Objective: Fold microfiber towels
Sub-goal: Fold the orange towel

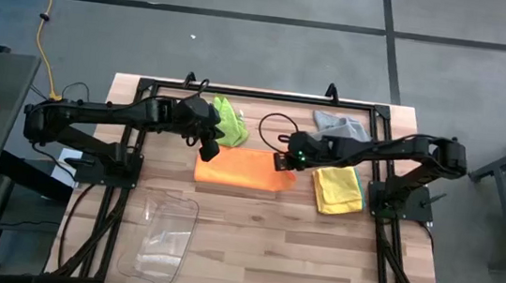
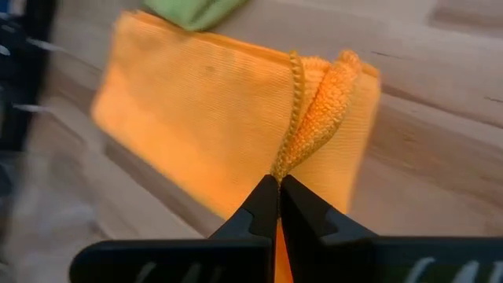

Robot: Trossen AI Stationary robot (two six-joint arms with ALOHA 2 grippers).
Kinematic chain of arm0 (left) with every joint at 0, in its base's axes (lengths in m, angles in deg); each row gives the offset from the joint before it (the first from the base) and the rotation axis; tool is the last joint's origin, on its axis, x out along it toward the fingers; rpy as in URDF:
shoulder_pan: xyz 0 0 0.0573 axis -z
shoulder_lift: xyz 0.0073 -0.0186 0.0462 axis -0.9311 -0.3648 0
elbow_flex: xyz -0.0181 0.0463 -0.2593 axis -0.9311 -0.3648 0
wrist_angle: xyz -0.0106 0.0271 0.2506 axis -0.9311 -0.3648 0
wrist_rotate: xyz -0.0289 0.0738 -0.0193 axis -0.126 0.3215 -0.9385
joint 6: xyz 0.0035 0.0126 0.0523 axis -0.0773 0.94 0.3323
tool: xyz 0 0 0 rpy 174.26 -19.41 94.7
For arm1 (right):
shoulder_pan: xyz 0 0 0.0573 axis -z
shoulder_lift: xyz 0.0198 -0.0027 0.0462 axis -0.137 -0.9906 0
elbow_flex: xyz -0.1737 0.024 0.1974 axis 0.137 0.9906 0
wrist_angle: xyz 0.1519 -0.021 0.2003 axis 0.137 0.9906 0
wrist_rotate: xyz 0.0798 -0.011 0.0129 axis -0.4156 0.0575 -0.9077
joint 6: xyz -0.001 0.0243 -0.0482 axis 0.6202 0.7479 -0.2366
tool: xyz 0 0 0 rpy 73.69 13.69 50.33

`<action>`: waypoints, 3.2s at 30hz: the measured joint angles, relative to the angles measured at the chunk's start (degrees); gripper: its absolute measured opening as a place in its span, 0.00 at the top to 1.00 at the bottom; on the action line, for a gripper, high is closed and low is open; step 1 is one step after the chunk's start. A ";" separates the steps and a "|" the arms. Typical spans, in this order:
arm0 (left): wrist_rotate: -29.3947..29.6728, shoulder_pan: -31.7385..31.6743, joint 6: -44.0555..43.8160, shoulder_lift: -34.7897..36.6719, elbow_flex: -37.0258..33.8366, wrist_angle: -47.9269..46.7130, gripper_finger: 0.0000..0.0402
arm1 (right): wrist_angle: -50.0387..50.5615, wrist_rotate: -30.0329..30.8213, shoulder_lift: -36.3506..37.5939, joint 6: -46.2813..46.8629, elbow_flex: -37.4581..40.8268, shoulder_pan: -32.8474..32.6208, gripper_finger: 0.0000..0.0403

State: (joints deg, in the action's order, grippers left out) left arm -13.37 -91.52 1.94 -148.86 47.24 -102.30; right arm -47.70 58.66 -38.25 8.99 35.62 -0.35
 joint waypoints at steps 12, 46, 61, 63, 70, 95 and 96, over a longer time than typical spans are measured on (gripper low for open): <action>-3.24 -2.18 7.86 0.06 4.12 -2.62 1.00 | -20.22 -0.43 -7.22 7.15 -0.05 -1.70 1.00; -3.35 2.05 6.06 -25.43 7.82 -28.81 1.00 | -21.70 -1.57 -7.64 3.60 -2.79 -1.66 1.00; -3.32 4.08 2.57 -24.00 4.09 -18.01 1.00 | 3.72 1.45 4.09 -3.83 -2.83 -1.52 1.00; -3.31 4.42 2.30 -23.98 4.07 -15.35 1.00 | 8.32 2.66 5.88 -4.23 -2.81 -1.52 1.00; -3.13 6.81 4.05 -23.02 4.03 -14.05 1.00 | 20.08 6.25 11.76 -5.32 -2.79 -1.31 1.00; 3.35 9.82 8.03 -9.21 6.46 -12.54 1.00 | 10.15 4.83 12.14 -2.89 -2.79 -1.22 1.00; 3.84 10.02 9.23 -7.37 6.46 -12.60 1.00 | 7.48 4.64 11.36 -2.46 -2.79 -1.20 1.00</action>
State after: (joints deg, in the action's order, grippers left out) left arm -9.54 -81.50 11.17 -156.23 53.70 -114.90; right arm -40.22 63.30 -26.89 6.53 32.83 -1.56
